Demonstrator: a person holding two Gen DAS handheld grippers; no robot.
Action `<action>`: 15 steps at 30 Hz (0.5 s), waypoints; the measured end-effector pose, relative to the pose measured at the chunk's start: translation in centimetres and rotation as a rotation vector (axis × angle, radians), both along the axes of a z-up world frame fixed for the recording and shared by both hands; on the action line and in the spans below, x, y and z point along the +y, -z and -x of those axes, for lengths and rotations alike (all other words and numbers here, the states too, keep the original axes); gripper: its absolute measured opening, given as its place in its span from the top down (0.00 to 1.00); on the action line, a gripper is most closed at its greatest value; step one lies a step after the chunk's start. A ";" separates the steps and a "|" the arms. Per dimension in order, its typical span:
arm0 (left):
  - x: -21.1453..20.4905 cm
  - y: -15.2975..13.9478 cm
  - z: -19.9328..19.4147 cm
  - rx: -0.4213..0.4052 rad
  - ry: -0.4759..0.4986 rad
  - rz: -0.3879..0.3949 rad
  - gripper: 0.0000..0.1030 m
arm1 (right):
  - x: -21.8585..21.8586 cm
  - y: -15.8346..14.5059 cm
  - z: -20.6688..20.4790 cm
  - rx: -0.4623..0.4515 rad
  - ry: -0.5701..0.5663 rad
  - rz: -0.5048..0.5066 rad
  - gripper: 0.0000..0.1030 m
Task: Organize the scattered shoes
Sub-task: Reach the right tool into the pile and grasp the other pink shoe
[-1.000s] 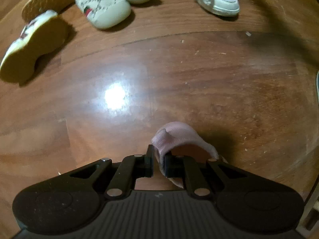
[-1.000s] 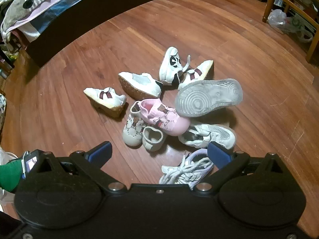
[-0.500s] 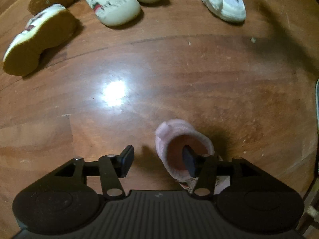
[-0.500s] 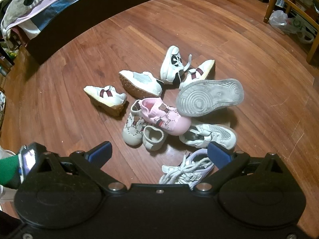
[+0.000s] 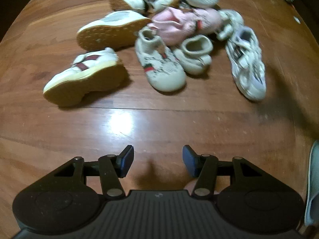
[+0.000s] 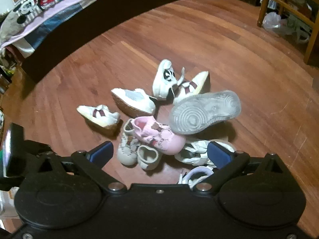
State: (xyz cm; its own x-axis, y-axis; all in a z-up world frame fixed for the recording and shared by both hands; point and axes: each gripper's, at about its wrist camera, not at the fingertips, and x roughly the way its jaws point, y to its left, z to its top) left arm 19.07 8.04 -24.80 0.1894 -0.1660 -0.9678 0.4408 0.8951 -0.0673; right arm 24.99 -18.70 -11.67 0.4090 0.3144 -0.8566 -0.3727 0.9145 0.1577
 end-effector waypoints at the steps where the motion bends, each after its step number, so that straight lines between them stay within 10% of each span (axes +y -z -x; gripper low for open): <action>1: 0.2 0.2 -0.1 0.003 -0.018 0.010 0.49 | 0.6 0.6 -0.4 -0.001 -0.011 0.010 0.03; 15: 2.9 1.0 -1.9 -0.023 -0.067 0.075 0.49 | 8.3 6.9 -7.5 0.040 -0.244 0.135 0.47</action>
